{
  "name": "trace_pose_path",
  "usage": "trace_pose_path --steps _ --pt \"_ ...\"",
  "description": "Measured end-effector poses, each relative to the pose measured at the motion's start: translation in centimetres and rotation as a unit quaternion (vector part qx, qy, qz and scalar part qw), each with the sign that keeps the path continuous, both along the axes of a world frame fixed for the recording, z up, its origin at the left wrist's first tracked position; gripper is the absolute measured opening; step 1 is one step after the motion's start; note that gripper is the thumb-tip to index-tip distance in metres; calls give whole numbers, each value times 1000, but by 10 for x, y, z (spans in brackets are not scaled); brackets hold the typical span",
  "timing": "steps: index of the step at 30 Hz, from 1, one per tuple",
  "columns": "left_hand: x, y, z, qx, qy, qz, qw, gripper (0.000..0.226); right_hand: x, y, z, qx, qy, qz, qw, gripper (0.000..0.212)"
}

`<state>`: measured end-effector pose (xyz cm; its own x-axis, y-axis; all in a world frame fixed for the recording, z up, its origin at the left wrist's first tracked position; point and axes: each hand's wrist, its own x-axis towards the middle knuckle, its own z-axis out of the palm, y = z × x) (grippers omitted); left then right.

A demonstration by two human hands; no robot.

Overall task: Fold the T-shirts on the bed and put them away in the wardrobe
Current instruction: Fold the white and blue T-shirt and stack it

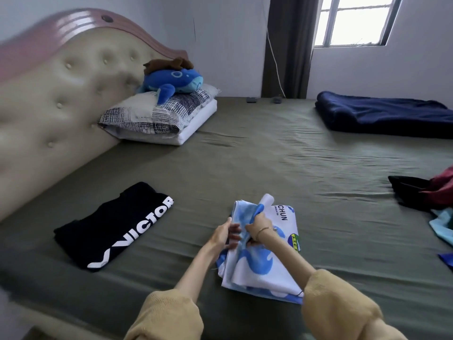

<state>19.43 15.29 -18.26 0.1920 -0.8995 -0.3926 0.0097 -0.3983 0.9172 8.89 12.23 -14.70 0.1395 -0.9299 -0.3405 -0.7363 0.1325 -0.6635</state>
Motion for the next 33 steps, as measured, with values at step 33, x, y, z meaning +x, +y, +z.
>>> trace_pose_path --steps 33 --pt "-7 -28 19 10 26 74 997 30 -83 -29 2 69 -326 -234 913 20"
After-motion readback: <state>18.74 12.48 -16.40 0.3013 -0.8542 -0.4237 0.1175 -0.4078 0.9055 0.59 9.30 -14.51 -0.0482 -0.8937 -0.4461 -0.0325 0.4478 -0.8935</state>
